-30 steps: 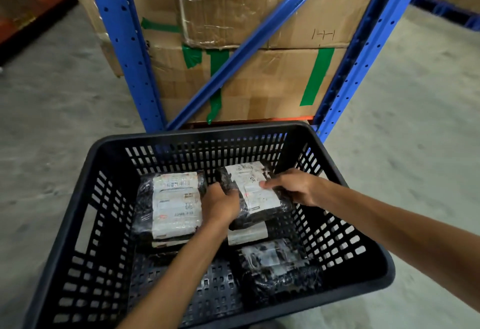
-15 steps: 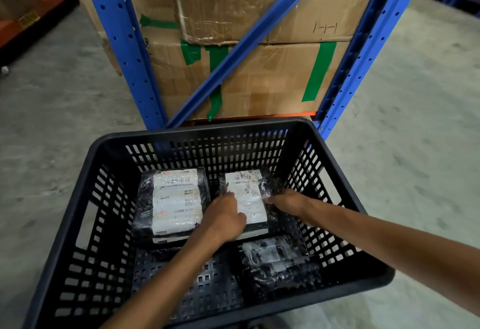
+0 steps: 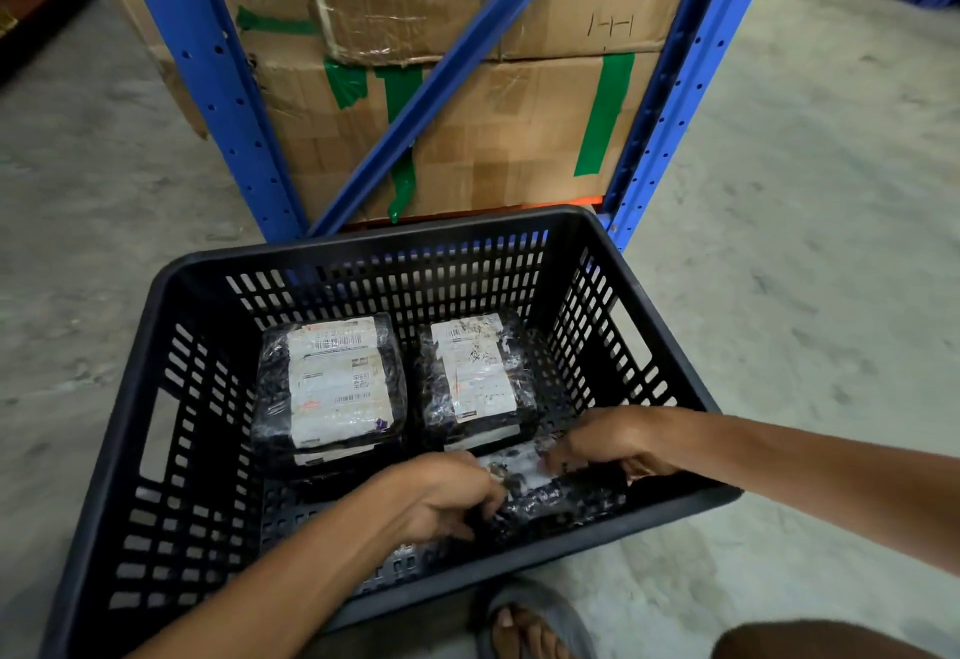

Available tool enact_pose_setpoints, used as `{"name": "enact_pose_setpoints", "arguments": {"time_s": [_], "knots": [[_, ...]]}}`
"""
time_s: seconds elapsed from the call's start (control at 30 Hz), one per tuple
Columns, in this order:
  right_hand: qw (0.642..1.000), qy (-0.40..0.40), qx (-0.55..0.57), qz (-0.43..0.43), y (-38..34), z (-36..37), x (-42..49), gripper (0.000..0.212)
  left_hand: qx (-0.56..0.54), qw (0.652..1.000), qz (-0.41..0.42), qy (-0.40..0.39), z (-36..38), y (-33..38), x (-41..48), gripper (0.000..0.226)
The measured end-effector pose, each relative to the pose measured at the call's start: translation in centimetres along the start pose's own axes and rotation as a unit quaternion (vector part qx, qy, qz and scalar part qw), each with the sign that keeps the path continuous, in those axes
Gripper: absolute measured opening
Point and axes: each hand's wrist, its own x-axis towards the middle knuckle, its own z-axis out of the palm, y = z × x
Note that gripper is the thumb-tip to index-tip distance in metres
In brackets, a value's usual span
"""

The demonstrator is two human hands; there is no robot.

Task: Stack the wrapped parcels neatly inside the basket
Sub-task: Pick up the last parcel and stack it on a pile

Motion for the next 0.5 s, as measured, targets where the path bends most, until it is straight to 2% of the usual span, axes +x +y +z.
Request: {"name": "enact_pose_setpoints", "arguments": {"time_s": [0.07,0.13,0.23,0.3,0.4,0.5], "knots": [[0.999,0.003,-0.029,-0.032,-0.1,-0.6,-1.2,0.067,0.026,0.999,0.046,0.01,-1.4,-0.2,-0.2,0.042],[0.994,0.014,-0.074,-0.083,0.5,-1.8,-1.3,0.066,0.058,0.994,0.074,0.054,-2.4,-0.3,-2.0,0.06],[0.988,0.044,-0.048,-0.137,0.1,-4.1,-2.9,0.063,0.05,0.985,0.132,0.101,-3.3,-0.3,-4.8,0.055],[0.981,0.033,0.022,-0.188,-0.4,-5.6,-3.5,0.063,0.036,0.972,0.194,0.126,-4.2,0.0,-6.3,0.046],[0.962,0.015,0.127,-0.24,-1.5,-6.8,-3.3,0.066,-0.031,0.943,0.277,0.181,-6.2,1.4,-7.3,0.047],[0.94,0.038,0.282,-0.189,-3.6,-6.6,-1.2,0.065,-0.145,0.929,0.279,0.195,-6.9,3.5,-6.1,0.054]]}}
